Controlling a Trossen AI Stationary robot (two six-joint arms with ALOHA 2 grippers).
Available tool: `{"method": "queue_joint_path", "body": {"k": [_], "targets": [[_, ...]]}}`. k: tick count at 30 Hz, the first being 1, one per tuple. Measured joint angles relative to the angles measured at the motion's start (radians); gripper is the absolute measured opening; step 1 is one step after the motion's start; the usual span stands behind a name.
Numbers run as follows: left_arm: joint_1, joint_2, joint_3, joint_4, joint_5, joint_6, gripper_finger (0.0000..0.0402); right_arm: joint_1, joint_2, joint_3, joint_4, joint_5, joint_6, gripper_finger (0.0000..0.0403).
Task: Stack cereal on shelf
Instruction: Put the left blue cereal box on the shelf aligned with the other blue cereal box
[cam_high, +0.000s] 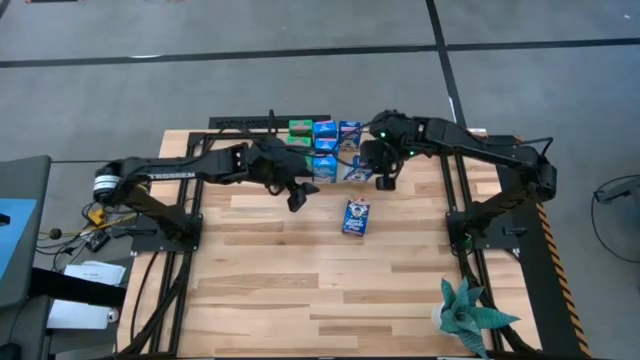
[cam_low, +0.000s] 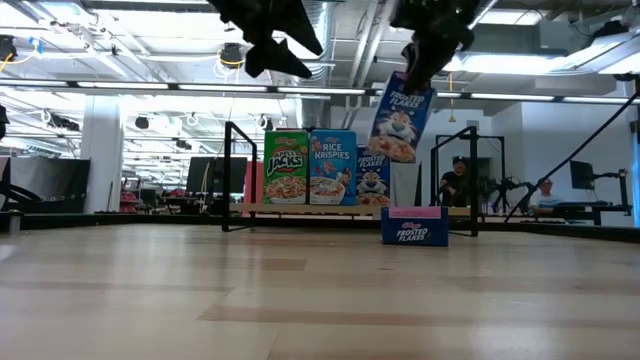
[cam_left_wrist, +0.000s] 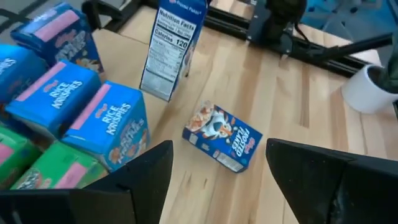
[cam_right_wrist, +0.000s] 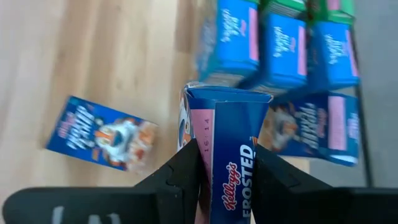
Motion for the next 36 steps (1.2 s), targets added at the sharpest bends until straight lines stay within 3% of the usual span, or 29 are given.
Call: {"method": "queue_joint_path", "body": {"k": [6,22,32,36], "targets": [[0.000,-0.005,0.000,-0.033,-0.019,-0.009,0.0247,-0.052,0.011,0.000,0.021,0.010,-0.103,0.0131],[0.000,-0.005,0.000,-0.071,-0.046,-0.014,0.0247,-0.142,0.249,0.063,-0.005,0.043,-0.175,0.0131],[0.000,-0.005,0.000,-0.070,-0.058,-0.015,0.0247,-0.157,0.264,0.150,-0.013,0.034,-0.199,0.0131],[0.000,-0.005,0.000,-0.069,-0.070,-0.015,0.0247,-0.167,0.277,0.151,-0.010,-0.018,-0.217,0.0131]]}}
